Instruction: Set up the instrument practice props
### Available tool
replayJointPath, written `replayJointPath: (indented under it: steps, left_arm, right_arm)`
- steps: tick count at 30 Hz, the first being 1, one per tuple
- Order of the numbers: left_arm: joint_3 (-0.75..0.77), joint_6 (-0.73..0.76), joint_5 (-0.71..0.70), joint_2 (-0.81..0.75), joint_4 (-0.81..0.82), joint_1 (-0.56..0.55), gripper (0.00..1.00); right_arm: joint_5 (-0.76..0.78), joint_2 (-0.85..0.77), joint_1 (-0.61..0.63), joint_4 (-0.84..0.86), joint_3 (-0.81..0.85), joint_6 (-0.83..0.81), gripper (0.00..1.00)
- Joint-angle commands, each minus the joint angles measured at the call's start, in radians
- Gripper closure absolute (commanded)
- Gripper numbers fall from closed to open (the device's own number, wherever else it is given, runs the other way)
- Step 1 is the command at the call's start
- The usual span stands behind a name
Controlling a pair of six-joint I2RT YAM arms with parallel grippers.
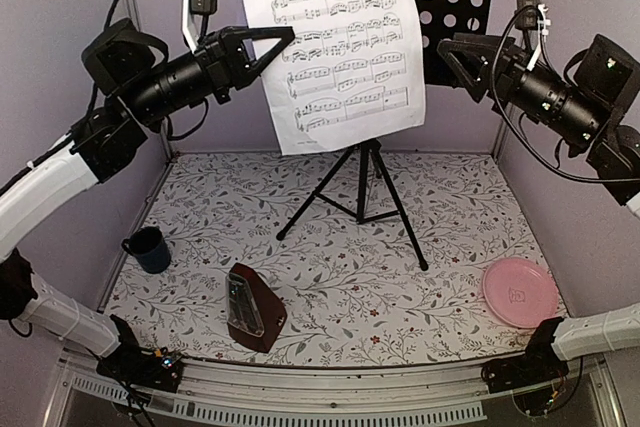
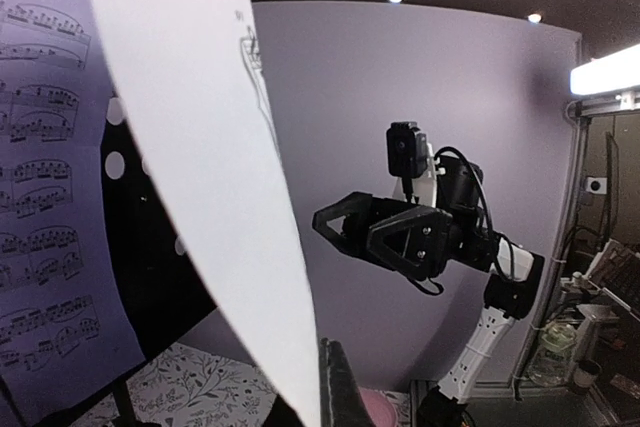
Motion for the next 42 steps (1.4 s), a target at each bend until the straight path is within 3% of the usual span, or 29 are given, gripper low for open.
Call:
replayJointPath:
  steps: [1, 5, 10, 17, 23, 26, 30, 42]
  left_arm:
    - [0.169, 0.094, -0.11, 0.075, -0.101, -0.008, 1.0]
    - [0.36, 0.13, -0.142, 0.193, -0.18, -0.002, 1.0]
    - [0.524, 0.109, -0.168, 0.318, -0.199, 0.013, 1.0]
    - [0.758, 0.107, -0.148, 0.477, -0.265, 0.022, 1.0]
    - [0.794, 0.127, -0.16, 0.513, -0.267, 0.027, 1.0]
    - [0.805, 0.127, -0.162, 0.528, -0.272, 0.034, 1.0]
    - [0.827, 0.123, -0.161, 0.55, -0.274, 0.037, 1.0]
    - [0.907, 0.117, -0.151, 0.613, -0.271, 0.042, 1.0]
  right_arm:
    - [0.342, -0.03, -0.009, 0.022, 0.03, -0.042, 0.42]
    - [0.447, -0.031, -0.015, 0.029, 0.031, -0.076, 0.43]
    - [0.527, -0.026, -0.069, 0.039, 0.026, 0.004, 0.45]
    - [0.284, 0.024, -0.284, 0.018, 0.062, 0.247, 0.41]
    - [0.022, 0.097, -0.443, 0.01, 0.107, 0.434, 0.45]
    - [-0.034, 0.124, -0.45, 0.021, 0.13, 0.46, 0.53]
    - [-0.097, 0.153, -0.451, 0.034, 0.144, 0.489, 0.56]
    - [-0.097, 0.184, -0.451, 0.025, 0.144, 0.522, 0.61]
